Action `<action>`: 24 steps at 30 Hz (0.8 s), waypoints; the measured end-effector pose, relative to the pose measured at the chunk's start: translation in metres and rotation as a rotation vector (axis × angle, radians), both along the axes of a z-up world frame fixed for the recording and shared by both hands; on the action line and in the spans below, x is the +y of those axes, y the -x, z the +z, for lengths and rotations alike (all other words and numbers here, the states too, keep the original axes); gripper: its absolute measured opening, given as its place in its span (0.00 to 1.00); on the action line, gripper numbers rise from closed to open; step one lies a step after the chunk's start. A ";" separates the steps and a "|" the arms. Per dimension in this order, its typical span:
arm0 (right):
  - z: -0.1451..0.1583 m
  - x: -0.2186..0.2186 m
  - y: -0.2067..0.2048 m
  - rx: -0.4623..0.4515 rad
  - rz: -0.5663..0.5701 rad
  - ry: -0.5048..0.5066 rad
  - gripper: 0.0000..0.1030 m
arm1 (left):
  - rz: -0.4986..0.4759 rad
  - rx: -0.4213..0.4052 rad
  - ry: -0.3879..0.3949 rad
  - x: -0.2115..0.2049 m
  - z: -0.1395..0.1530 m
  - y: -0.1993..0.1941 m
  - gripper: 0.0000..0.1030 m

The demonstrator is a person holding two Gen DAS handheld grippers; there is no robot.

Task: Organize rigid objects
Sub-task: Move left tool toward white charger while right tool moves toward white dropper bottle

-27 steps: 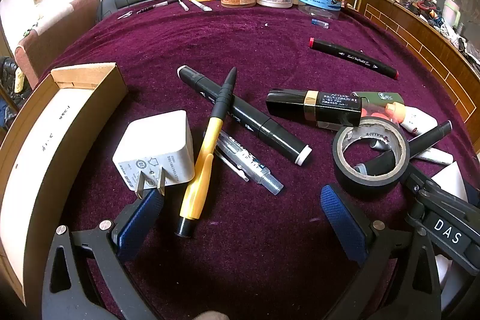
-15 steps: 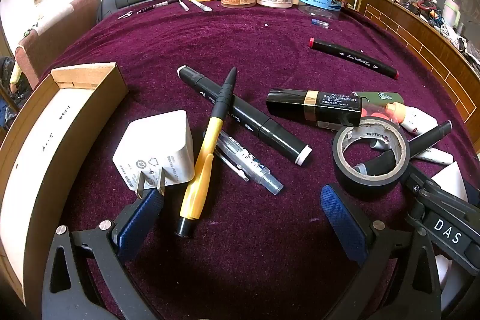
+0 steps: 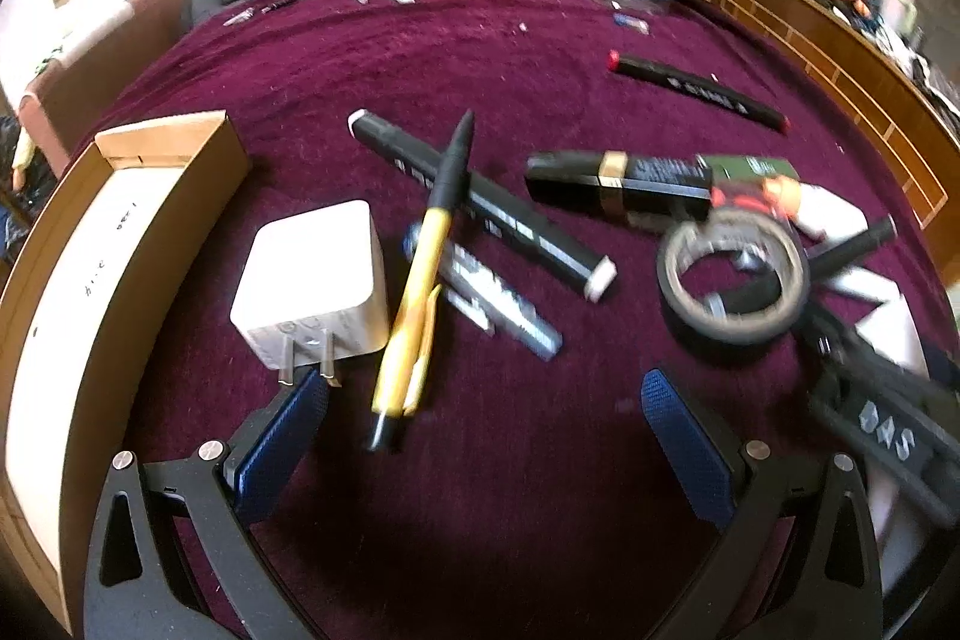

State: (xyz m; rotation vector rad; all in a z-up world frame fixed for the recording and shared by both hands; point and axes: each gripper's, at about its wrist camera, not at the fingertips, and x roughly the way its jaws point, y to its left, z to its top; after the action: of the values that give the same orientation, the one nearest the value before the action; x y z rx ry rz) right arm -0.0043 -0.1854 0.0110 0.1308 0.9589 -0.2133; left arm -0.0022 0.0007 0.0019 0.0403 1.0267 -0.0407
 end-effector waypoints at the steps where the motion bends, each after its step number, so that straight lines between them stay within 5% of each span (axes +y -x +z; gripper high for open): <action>1: 0.000 -0.001 0.001 0.000 0.000 -0.002 1.00 | -0.003 -0.002 0.000 0.000 0.000 0.003 0.99; 10: 0.003 -0.009 0.004 0.055 0.232 -0.058 1.00 | -0.005 -0.024 0.003 -0.001 -0.001 0.011 0.99; 19: 0.006 -0.001 -0.003 0.171 0.201 -0.018 0.98 | 0.031 -0.029 0.002 -0.001 -0.001 0.008 0.99; 22: 0.036 -0.004 0.017 0.053 0.168 0.020 0.90 | -0.002 -0.016 0.030 0.005 0.002 0.010 0.98; 24: 0.071 -0.002 0.043 -0.104 0.155 0.065 0.90 | -0.012 -0.011 0.104 0.017 0.011 0.017 0.94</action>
State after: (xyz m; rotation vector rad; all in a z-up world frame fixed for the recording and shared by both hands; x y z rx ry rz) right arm -0.0478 -0.1870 0.0824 0.0076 0.8535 -0.0939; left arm -0.0188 0.0173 0.0127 -0.0479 1.0116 -0.1050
